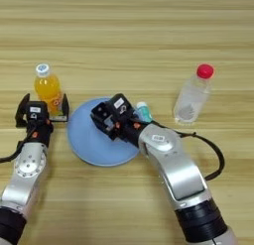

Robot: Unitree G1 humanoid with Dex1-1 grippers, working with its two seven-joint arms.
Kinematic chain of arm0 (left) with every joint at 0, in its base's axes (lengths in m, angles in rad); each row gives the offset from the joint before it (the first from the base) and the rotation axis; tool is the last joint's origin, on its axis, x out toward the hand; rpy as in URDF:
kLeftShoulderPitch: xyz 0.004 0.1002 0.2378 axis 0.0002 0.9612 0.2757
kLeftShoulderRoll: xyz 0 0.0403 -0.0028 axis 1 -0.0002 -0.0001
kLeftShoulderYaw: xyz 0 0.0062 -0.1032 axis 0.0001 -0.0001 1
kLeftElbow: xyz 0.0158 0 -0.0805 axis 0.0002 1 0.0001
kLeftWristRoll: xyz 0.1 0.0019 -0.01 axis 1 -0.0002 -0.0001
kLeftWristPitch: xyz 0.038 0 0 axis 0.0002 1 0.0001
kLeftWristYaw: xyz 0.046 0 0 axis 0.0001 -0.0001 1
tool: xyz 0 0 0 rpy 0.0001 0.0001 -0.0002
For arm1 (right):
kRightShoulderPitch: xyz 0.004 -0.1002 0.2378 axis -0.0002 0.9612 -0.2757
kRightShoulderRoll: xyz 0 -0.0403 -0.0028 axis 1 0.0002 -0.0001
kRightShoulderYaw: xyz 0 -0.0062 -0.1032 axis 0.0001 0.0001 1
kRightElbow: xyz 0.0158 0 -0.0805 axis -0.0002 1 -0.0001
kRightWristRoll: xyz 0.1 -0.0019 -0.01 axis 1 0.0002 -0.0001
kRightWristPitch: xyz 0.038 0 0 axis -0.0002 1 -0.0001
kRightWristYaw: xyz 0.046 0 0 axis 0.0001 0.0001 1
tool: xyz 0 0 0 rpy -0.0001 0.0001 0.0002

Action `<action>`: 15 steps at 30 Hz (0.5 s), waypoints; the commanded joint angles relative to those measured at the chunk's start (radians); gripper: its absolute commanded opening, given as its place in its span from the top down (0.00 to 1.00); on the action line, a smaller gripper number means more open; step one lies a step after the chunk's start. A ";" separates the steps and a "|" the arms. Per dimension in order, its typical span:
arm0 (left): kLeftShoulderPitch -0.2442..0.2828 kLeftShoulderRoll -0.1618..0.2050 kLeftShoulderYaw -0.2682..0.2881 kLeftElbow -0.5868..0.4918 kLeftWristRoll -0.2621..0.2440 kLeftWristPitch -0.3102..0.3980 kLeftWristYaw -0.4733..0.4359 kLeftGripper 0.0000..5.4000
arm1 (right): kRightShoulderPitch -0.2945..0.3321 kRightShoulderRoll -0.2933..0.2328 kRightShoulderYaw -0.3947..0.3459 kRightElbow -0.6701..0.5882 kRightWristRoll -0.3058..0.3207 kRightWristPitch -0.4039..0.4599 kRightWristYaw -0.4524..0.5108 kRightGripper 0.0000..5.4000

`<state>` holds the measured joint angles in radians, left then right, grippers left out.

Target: Move the objects on the table

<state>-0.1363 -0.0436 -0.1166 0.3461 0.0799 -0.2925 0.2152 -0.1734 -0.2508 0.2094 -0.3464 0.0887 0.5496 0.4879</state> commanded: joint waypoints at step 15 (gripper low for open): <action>-0.005 -0.044 -0.001 0.010 -0.001 0.006 0.003 0.00 | 0.146 -0.153 -0.250 -0.079 0.086 0.023 -0.004 0.54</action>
<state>-0.1364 -0.0431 -0.1198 0.3466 0.0790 -0.2924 0.2149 -0.0403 -0.3861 -0.0153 -0.4164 0.1612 0.5685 0.4859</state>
